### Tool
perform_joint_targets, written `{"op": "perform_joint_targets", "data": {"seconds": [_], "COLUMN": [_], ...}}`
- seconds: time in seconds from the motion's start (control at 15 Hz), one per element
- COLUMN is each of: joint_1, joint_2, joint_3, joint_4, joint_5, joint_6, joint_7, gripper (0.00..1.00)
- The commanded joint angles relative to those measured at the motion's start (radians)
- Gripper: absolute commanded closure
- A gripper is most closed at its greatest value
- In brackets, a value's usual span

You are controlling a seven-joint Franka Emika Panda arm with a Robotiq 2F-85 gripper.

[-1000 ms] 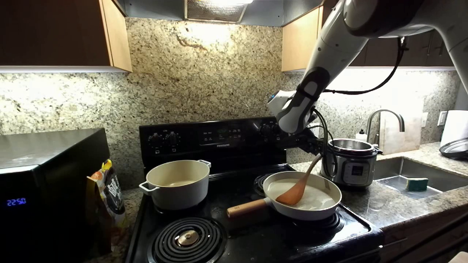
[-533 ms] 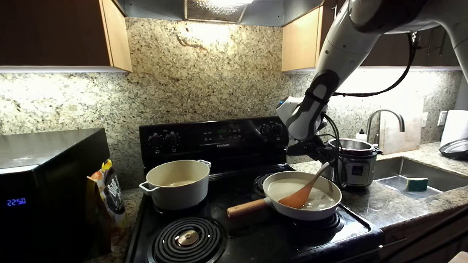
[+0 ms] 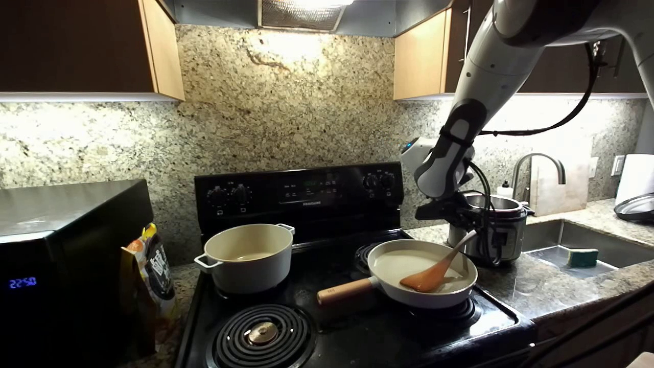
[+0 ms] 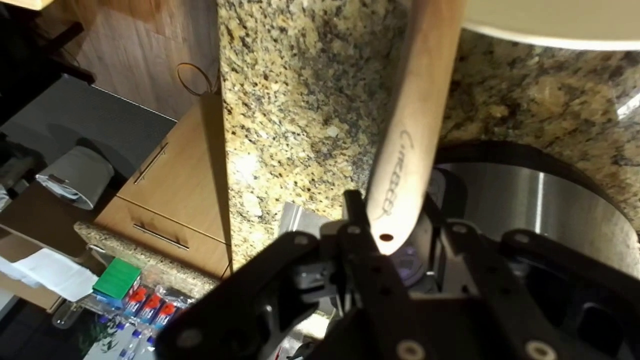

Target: Stir the water in the pan with the spatula

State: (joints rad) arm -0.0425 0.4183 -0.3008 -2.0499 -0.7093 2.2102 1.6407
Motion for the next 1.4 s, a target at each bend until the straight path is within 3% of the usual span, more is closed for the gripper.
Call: {"op": "perform_joint_targets", "data": {"seconds": [0.0, 0.67, 1.33], "joint_1": [-0.018, -0.062, -0.081], "joint_2": [-0.029, -0.019, 0.003], "joint_3": [-0.003, -0.029, -0.023], "joint_4": [-0.021, 0.017, 0.138], "joint_5": [-0.025, -0.009, 0.009], "joint_6": [0.011, -0.001, -0.047], "joint_7": [0.011, -0.009, -0.043], "gripper": [0.92, 0.92, 0.92]}}
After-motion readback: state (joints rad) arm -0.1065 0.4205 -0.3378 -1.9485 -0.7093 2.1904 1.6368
